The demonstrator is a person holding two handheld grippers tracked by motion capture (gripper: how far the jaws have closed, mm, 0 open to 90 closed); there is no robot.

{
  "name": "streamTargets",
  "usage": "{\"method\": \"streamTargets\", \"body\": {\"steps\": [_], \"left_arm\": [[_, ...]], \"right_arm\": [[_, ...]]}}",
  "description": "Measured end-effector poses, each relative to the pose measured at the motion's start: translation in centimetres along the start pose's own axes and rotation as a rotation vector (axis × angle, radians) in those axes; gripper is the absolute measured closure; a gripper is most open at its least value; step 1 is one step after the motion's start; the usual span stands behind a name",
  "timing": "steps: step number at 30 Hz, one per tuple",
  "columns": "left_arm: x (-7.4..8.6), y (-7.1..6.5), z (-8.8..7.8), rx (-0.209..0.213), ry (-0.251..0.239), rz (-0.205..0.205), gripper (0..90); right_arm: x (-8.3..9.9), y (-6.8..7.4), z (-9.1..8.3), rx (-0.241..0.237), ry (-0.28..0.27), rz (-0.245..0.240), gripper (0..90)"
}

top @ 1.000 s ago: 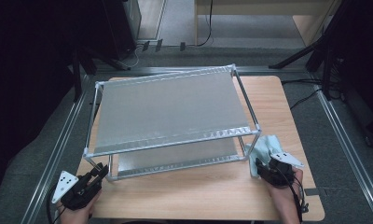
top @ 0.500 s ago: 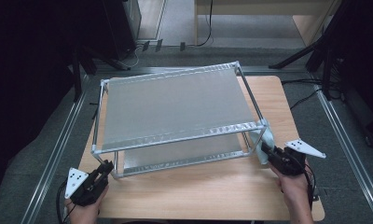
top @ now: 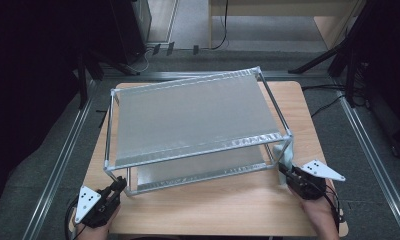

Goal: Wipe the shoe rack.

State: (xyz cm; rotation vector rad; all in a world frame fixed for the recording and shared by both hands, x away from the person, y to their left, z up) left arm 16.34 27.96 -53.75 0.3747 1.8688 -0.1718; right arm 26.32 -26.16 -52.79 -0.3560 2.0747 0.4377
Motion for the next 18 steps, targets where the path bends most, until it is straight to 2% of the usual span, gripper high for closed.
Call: {"method": "streamTargets", "body": {"steps": [1, 2, 3, 7, 8, 9, 10, 11, 12, 14, 15, 17, 18], "left_arm": [[0.0, -0.1, 0.0, -0.004, 0.002, 0.009, 81.2], [0.0, -0.1, 0.0, -0.004, 0.002, 0.009, 81.3], [-0.1, -0.1, 0.0, -0.01, 0.006, 0.008, 81.3], [0.0, -0.2, 0.0, -0.013, 0.002, -0.012, 80.7], [0.0, -0.2, 0.0, -0.014, 0.001, -0.015, 80.4], [0.0, -0.2, 0.0, -0.015, 0.0, -0.018, 80.4], [0.0, -0.2, 0.0, -0.015, -0.001, -0.024, 80.1], [0.0, -0.1, 0.0, -0.012, -0.002, -0.034, 79.9], [-0.1, -0.1, 0.0, -0.007, 0.002, -0.049, 79.9], [-0.1, -0.1, 0.0, -0.014, 0.004, -0.04, 79.9], [-0.1, -0.1, 0.0, -0.014, 0.004, -0.04, 79.9], [-0.1, -0.2, 0.0, -0.017, 0.003, -0.041, 79.9], [-0.1, -0.2, 0.0, -0.017, 0.003, -0.04, 79.9]], "right_arm": [[0.4, -0.1, 0.3, 0.011, 0.023, -0.006, 78.1], [0.4, -0.1, 0.3, 0.011, 0.023, -0.006, 78.1], [1.1, -0.3, 1.0, 0.029, 0.063, 0.005, 77.9], [1.0, -0.4, 1.2, 0.055, 0.059, 0.023, 77.8], [0.5, -0.3, 0.8, 0.069, 0.027, 0.046, 77.8], [0.5, -0.3, 0.8, 0.069, 0.027, 0.046, 77.8], [0.0, -0.2, 0.4, 0.067, 0.0, 0.055, 77.8], [-0.5, -0.1, 0.0, 0.065, -0.032, 0.059, 77.8], [-1.7, 0.4, -1.0, 0.065, -0.089, 0.058, 77.7], [-2.9, 1.0, -2.0, 0.064, -0.143, 0.045, 77.6], [-2.9, 1.0, -2.0, 0.064, -0.143, 0.045, 77.6], [-4.4, 2.1, -3.5, 0.058, -0.218, 0.025, 77.5], [-4.6, 2.3, -3.8, 0.055, -0.237, 0.013, 77.5]]}}
Point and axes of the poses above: each handheld gripper's, and its own axes: z roughly forward along the jaws, x roughly out of its underside, y roughly to its left, the point moved 2 cm from there along z, roughly forward along the jaws, and after that the axes turned 7 degrees about z, right-handed, at the moved point
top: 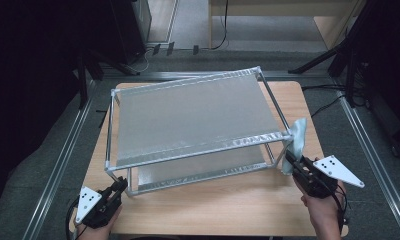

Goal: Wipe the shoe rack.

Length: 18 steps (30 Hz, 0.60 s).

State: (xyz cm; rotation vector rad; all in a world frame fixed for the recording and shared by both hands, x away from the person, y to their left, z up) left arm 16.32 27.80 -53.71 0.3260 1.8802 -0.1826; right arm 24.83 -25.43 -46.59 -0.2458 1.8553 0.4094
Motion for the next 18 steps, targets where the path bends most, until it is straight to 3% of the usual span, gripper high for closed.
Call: {"method": "streamTargets", "body": {"steps": [2, 6, 7, 9, 10, 11, 13, 18], "left_arm": [[0.0, 0.0, 0.0, -0.002, -0.001, 0.001, 79.8], [0.0, 0.0, 0.0, 0.002, 0.0, 0.001, 79.7], [0.0, 0.0, 0.0, 0.002, 0.0, 0.001, 79.7], [0.0, 0.1, 0.0, 0.005, 0.0, -0.002, 79.7], [0.0, 0.1, 0.0, 0.005, 0.0, 0.001, 79.6], [0.0, 0.1, 0.0, 0.005, 0.0, 0.001, 79.7], [0.0, 0.1, 0.0, 0.004, 0.0, 0.004, 79.8], [0.0, 0.1, 0.0, 0.003, -0.003, 0.008, 79.8]], "right_arm": [[-0.1, 0.3, -0.1, 0.006, -0.001, -0.012, 77.4], [2.0, -0.4, 1.3, 0.015, 0.093, -0.022, 77.2], [2.0, -0.4, 1.3, 0.015, 0.093, -0.022, 77.2], [3.6, -1.0, 2.3, 0.004, 0.183, 0.008, 76.9], [5.0, -1.9, 3.3, -0.02, 0.288, 0.088, 76.7], [5.6, -2.2, 3.6, -0.01, 0.317, 0.111, 76.8], [5.8, -2.3, 3.8, 0.0, 0.329, 0.119, 76.8], [3.2, -0.5, 2.6, 0.016, 0.222, 0.035, 76.8]]}}
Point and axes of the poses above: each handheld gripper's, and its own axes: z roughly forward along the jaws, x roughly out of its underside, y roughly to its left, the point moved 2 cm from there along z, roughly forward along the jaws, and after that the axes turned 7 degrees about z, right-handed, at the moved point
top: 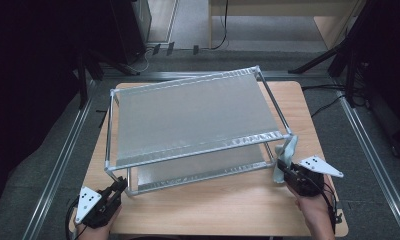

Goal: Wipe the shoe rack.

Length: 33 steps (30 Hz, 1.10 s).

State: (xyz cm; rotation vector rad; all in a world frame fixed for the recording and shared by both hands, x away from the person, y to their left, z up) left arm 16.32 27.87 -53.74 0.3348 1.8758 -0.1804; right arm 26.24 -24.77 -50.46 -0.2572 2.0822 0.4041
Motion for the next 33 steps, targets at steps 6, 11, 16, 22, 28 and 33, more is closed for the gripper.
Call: {"method": "streamTargets", "body": {"steps": [6, 11, 16, 22, 28, 33], "left_arm": [[0.0, 0.0, 0.0, 0.002, -0.002, 0.004, 80.0], [0.0, 0.0, 0.0, 0.003, -0.002, 0.007, 80.1], [0.0, 0.0, -0.1, 0.005, 0.0, 0.01, 80.2], [0.1, 0.0, -0.1, 0.006, -0.002, 0.012, 80.3], [0.1, 0.0, -0.1, 0.004, -0.002, 0.016, 80.4], [0.1, -0.1, -0.1, 0.005, -0.002, 0.019, 80.4]], "right_arm": [[-2.4, 2.5, -2.7, -0.063, -0.153, -0.031, 76.8], [-2.8, 4.6, -3.3, -0.132, -0.169, -0.083, 76.7], [-0.4, 6.2, 0.1, -0.161, -0.01, -0.153, 76.1], [1.4, 3.8, 2.4, -0.078, 0.072, -0.002, 76.8], [0.7, 3.2, 1.4, -0.02, -0.036, -0.023, 76.9], [-1.1, 3.6, -0.6, -0.024, -0.179, -0.07, 77.1]]}}
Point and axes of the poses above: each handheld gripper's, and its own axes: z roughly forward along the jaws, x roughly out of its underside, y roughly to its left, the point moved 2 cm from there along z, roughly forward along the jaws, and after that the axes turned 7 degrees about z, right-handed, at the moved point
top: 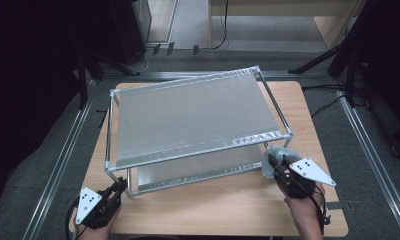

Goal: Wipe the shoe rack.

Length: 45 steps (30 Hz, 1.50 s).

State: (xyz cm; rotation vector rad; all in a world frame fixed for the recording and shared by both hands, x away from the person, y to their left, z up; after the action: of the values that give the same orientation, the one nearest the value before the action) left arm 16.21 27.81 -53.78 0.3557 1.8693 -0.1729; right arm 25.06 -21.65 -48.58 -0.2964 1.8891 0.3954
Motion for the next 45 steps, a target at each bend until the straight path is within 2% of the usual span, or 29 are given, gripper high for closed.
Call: {"method": "streamTargets", "body": {"steps": [1, 2, 5, 7, 9, 13, 16, 18, 22, 24, 27, 31, 33, 34, 35, 36, 38, 41, 45], "left_arm": [[0.0, 0.0, 0.0, 0.002, 0.0, 0.001, 80.4], [0.0, -0.1, 0.0, 0.002, -0.001, 0.002, 80.5], [0.0, -0.3, 0.0, 0.009, -0.001, 0.011, 80.6], [0.0, -0.4, 0.0, 0.012, -0.001, 0.016, 80.7], [0.0, -0.4, 0.0, 0.016, -0.003, 0.015, 80.6], [0.0, -0.5, 0.1, 0.017, -0.002, 0.02, 80.7], [0.0, -0.5, 0.1, 0.018, -0.002, 0.021, 80.7], [0.0, -0.5, 0.1, 0.018, -0.003, 0.022, 80.8], [0.0, -0.6, 0.1, 0.018, -0.004, 0.02, 80.8], [0.0, -0.6, 0.0, 0.017, -0.003, 0.025, 80.8], [0.0, -0.6, 0.0, 0.017, -0.003, 0.025, 80.8], [0.0, -0.7, 0.0, 0.024, -0.002, 0.028, 80.9], [0.0, -0.8, 0.0, 0.027, -0.002, 0.031, 80.9], [0.0, -0.9, 0.1, 0.032, -0.004, 0.035, 80.9], [0.0, -0.9, 0.1, 0.032, -0.004, 0.035, 81.0], [0.0, -1.0, 0.1, 0.035, -0.005, 0.037, 81.0], [0.0, -1.0, 0.1, 0.041, -0.005, 0.036, 81.0], [0.0, -1.0, 0.1, 0.054, -0.007, 0.036, 81.0], [0.0, -1.1, 0.0, 0.091, -0.009, 0.048, 81.0]], "right_arm": [[-0.5, 0.1, -0.4, -0.009, -0.035, -0.015, 77.1], [-1.3, 0.5, -1.0, -0.013, -0.099, -0.053, 77.0], [-1.5, 0.6, -1.0, -0.006, -0.111, -0.066, 76.9], [-0.6, -0.1, 0.3, 0.043, -0.038, -0.041, 76.9], [0.6, -0.8, 1.3, 0.067, 0.02, -0.014, 76.9], [2.9, -1.9, 2.9, 0.109, 0.137, -0.012, 76.8], [3.0, -1.8, 3.0, 0.107, 0.152, -0.014, 76.8], [2.2, -1.5, 2.6, 0.103, 0.121, -0.022, 76.8], [-0.4, -0.5, 0.9, 0.109, -0.049, -0.07, 77.5], [-1.3, -0.1, 0.2, 0.105, -0.114, -0.084, 77.5], [-1.6, 0.1, 0.1, 0.099, -0.125, -0.085, 77.3], [0.6, -1.2, 2.0, 0.109, -0.012, -0.035, 77.2], [1.3, -1.5, 2.5, 0.118, 0.008, -0.03, 77.2], [2.5, -2.2, 3.3, 0.128, 0.057, -0.025, 77.2], [2.5, -2.2, 3.3, 0.128, 0.057, -0.025, 77.2], [3.5, -2.6, 3.8, 0.13, 0.095, -0.016, 77.1], [4.0, -2.8, 4.1, 0.12, 0.132, -0.011, 76.7], [4.3, -3.0, 4.3, 0.115, 0.167, -0.011, 76.4], [4.2, -2.8, 3.9, 0.112, 0.179, -0.004, 76.2]]}}
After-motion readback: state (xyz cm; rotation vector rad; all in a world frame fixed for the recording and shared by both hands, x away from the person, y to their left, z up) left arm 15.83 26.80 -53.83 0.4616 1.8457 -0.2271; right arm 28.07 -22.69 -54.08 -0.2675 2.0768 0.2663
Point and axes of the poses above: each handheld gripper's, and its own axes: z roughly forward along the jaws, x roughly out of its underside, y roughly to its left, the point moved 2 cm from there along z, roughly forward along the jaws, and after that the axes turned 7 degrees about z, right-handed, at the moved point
